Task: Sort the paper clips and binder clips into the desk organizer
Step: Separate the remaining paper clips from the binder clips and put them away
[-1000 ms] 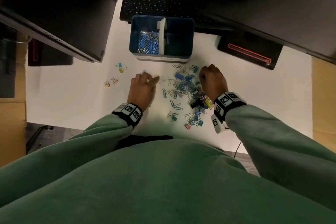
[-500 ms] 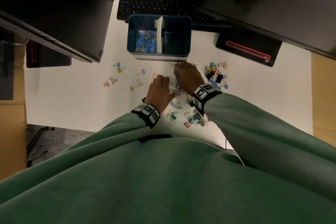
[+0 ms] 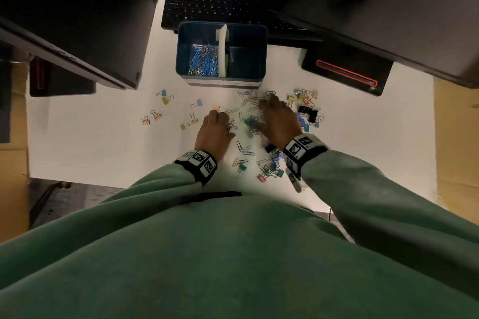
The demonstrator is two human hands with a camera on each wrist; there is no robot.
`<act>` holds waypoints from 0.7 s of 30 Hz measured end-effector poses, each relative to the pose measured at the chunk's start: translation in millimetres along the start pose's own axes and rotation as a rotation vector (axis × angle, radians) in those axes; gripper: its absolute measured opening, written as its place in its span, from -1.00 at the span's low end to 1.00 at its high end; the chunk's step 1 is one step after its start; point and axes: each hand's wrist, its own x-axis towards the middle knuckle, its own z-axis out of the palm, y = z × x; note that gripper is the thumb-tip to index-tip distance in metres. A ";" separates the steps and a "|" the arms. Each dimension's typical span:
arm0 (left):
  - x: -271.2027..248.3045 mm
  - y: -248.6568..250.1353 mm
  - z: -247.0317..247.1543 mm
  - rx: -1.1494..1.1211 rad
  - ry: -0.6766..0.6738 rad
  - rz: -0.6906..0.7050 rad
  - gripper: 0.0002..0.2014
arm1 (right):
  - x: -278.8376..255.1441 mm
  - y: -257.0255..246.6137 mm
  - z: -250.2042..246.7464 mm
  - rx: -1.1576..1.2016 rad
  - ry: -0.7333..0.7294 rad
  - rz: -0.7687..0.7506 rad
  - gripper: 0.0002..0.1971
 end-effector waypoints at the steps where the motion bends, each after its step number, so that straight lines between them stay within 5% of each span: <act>1: -1.7 2.1 1.4 -0.017 0.000 -0.003 -0.67 | 0.4 -5.8 4.2 -0.010 -0.037 0.016 -0.44; 7: 4.0 14.5 -0.8 -0.124 -0.009 -0.040 -0.86 | 10.0 -30.0 10.0 -0.030 -0.077 -0.036 -0.76; 10: 3.3 9.2 -10.4 -0.197 -0.042 -0.071 -0.87 | 13.5 -19.1 6.2 0.185 -0.079 0.047 -0.95; 17: 7.7 15.0 -95.6 -0.438 0.182 -0.004 -0.92 | -1.8 5.4 -19.6 0.876 -0.011 0.288 -0.91; 21: 57.3 12.0 -141.8 -0.432 0.309 -0.060 -0.92 | -4.0 -4.4 -47.2 1.013 0.007 0.246 -0.90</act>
